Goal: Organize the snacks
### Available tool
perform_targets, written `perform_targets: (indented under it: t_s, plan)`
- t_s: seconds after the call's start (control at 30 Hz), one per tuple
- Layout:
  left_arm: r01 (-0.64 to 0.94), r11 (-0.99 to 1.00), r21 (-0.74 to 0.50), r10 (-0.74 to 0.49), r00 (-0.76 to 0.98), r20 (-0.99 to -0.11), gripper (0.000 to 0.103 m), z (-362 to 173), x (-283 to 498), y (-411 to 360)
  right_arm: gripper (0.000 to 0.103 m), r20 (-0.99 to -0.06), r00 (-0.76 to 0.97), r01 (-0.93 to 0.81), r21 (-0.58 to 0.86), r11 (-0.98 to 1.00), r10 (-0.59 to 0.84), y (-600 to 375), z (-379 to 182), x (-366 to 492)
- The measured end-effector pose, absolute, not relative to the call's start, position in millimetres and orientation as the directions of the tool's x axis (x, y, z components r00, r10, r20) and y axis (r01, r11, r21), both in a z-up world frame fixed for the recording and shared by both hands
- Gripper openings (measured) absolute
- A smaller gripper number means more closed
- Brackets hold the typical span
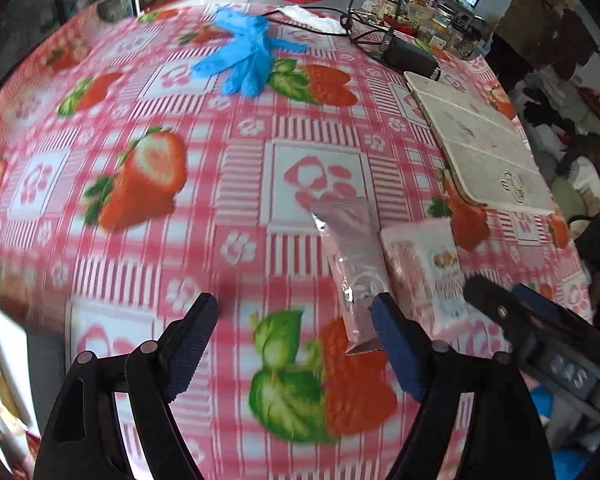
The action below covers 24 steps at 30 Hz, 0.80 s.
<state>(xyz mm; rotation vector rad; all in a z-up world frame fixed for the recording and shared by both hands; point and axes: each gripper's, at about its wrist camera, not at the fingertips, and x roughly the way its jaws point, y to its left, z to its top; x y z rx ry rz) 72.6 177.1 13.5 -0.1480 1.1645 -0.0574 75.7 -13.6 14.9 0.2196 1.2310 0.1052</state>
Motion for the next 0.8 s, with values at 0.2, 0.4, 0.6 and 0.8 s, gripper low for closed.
perform_targets:
  t_s: [0.2, 0.4, 0.6, 0.8]
  plan:
    - [-0.042, 0.988, -0.15, -0.118, 0.423, -0.899, 0.083, 12.4, 83.9, 179.4, 0.088, -0.914, 0.334, 0.012, 0.248, 0.969, 0.229, -12.3, 18.4, 72.8]
    - [-0.082, 0.983, -0.164, -0.113, 0.434, -0.894, 0.083, 13.1, 88.1, 198.2, 0.088, -0.914, 0.356, -0.067, 0.185, 0.981, 0.196, 6.9, 21.3, 66.5]
    - [0.005, 0.986, -0.166, -0.151, 0.438, -0.886, 0.086, 11.9, 91.6, 170.9, 0.088, -0.904, 0.4, -0.191, 0.077, 0.979, 0.149, 28.4, 19.0, 55.2]
    - [-0.015, 0.998, -0.056, -0.043, 0.458, -0.888, 0.066, 10.6, 94.4, 156.0, 0.053, -0.89, 0.438, -0.21, 0.032, 0.977, 0.124, 44.7, 12.2, 58.9]
